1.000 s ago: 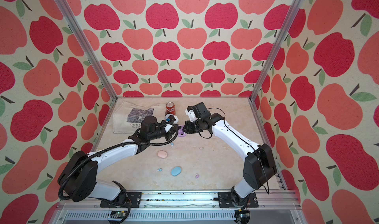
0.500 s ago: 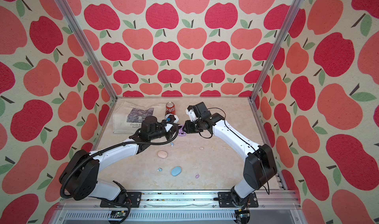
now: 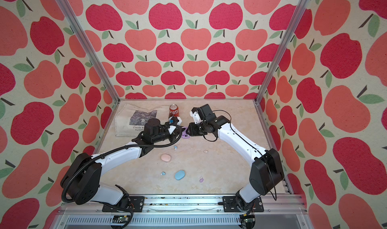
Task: Insert wireless bluetooth earbuds into charging case
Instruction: Insert the wireless bluetooth earbud into the charging case.
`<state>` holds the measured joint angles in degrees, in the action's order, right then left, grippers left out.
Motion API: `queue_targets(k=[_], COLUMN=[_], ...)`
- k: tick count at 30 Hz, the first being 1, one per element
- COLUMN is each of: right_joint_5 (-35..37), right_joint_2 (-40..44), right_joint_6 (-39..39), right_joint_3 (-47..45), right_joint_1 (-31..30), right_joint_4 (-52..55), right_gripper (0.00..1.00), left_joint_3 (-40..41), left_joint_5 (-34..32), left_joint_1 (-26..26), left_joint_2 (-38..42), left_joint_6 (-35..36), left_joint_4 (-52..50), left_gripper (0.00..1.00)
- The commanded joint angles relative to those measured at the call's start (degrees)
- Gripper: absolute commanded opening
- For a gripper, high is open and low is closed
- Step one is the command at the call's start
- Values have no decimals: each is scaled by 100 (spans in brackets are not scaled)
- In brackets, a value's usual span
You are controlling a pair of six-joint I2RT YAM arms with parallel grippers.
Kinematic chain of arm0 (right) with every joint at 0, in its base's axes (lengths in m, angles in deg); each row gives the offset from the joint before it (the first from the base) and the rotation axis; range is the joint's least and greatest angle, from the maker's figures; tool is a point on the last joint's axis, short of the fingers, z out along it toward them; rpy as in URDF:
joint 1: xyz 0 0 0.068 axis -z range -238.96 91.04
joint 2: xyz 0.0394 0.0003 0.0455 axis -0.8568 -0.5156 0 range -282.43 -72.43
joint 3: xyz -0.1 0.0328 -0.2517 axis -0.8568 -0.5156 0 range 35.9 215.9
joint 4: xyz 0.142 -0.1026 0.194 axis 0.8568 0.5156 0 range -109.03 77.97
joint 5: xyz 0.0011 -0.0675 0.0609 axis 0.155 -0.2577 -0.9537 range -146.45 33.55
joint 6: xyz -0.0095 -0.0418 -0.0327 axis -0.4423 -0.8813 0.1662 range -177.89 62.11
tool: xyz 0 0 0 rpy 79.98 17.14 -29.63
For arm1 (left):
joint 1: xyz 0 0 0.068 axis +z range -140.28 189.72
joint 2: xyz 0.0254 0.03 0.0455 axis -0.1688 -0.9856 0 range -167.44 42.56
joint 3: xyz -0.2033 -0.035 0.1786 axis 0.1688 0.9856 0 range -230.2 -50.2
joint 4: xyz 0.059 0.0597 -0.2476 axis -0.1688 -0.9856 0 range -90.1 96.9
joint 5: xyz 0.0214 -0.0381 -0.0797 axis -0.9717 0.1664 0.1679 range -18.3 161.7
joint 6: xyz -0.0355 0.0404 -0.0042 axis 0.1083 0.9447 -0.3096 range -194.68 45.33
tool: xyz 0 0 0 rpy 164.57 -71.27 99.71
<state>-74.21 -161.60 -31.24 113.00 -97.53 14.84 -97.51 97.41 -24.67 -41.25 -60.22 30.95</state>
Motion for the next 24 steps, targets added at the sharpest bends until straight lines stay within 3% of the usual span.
queue_targets(k=[1,14,20,24], right_joint_5=[-140,105,747,475], right_joint_2=[197,549,1181,1299], right_joint_6=[70,244,455,480], right_joint_3=[20,-60,-323,-529], right_joint_1=[-1,214,523,523], right_joint_4=[-91,-43,744,1749], right_gripper=[30,29,27,29], left_joint_3=[2,161,563,852], left_joint_5=[-49,-268,-401,-235], left_joint_1=[29,146,429,567], left_joint_2=[-93,34,510,896], left_joint_6=[-65,-301,-856,-1218], left_joint_4=[89,221,414,432], left_gripper=[0,0,0,0])
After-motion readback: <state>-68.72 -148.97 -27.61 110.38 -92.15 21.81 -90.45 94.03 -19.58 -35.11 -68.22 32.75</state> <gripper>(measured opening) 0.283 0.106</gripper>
